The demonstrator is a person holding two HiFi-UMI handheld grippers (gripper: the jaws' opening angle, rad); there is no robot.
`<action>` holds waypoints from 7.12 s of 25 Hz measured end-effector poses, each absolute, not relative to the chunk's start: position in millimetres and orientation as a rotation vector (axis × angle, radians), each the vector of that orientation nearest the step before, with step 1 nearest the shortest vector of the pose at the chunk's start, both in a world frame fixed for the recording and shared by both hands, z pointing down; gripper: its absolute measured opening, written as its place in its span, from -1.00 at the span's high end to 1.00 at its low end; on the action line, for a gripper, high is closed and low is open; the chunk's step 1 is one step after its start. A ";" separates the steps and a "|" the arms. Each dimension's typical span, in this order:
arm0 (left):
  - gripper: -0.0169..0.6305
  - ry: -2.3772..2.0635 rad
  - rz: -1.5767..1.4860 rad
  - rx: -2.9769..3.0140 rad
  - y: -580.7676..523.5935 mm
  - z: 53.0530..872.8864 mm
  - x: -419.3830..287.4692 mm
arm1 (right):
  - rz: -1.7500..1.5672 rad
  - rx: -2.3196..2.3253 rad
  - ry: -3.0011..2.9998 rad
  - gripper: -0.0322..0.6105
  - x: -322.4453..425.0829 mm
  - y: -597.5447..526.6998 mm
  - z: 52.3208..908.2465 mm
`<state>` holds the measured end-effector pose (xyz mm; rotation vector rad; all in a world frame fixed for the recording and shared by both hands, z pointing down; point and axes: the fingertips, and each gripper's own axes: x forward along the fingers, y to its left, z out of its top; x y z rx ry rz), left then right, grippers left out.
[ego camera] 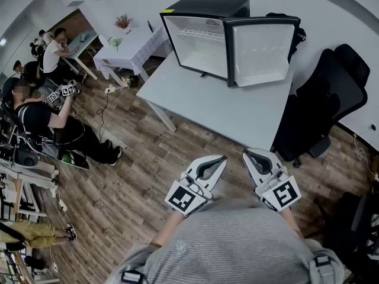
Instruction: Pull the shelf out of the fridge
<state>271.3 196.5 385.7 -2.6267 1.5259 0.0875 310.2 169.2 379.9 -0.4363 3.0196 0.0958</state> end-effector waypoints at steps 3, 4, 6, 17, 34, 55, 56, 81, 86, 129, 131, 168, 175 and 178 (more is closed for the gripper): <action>0.91 1.531 0.084 -2.626 195.8 384.5 273.8 | 0.087 -0.434 3.022 0.86 312.1 167.3 379.6; 0.91 1.533 0.086 -2.626 196.0 384.0 274.3 | 0.083 -0.434 3.025 0.86 312.5 166.8 380.0; 0.91 1.538 0.087 -2.630 196.3 384.2 273.8 | 0.074 -0.436 3.029 0.86 311.7 165.2 380.8; 0.91 1.509 0.087 -2.653 183.9 391.5 262.7 | 0.063 -0.484 3.032 0.86 303.5 154.2 386.6; 0.91 1.406 0.112 -2.713 91.3 403.6 162.2 | 0.090 -0.598 3.008 0.86 206.2 67.3 388.9; 0.91 1.298 0.121 -2.813 -71.3 394.1 -31.2 | 0.086 -0.816 2.982 0.86 28.3 -85.8 373.2; 0.91 1.295 0.114 -2.825 -76.7 397.0 -36.7 | 0.088 -0.829 2.980 0.86 23.7 -90.6 373.3; 0.91 1.307 0.759 -3.408 -197.2 433.5 -100.1 | 0.088 -1.109 2.904 0.86 -31.2 -151.4 384.3; 0.91 1.202 1.711 -3.632 -219.1 441.4 -98.4 | 0.105 -1.105 2.911 0.86 -31.0 -158.1 381.2; 0.36 1.870 2.287 -3.091 -439.3 499.1 -134.6 | 0.010 -1.209 2.917 0.86 1.7 -193.6 393.2; 0.36 1.885 2.289 -3.082 -446.1 499.7 -134.3 | 0.001 -1.221 2.918 0.86 4.5 -194.3 394.9; 0.75 2.082 2.392 -2.849 -499.7 510.4 -134.3 | -0.008 -1.348 2.906 0.86 45.5 -180.2 397.1; 0.83 2.090 2.402 -2.832 -500.0 507.9 -134.6 | -0.002 -1.347 2.902 0.86 45.0 -176.1 394.6; 0.83 2.101 2.407 -2.826 -499.5 507.7 -133.5 | -0.009 -1.355 2.899 0.86 46.5 -174.0 394.2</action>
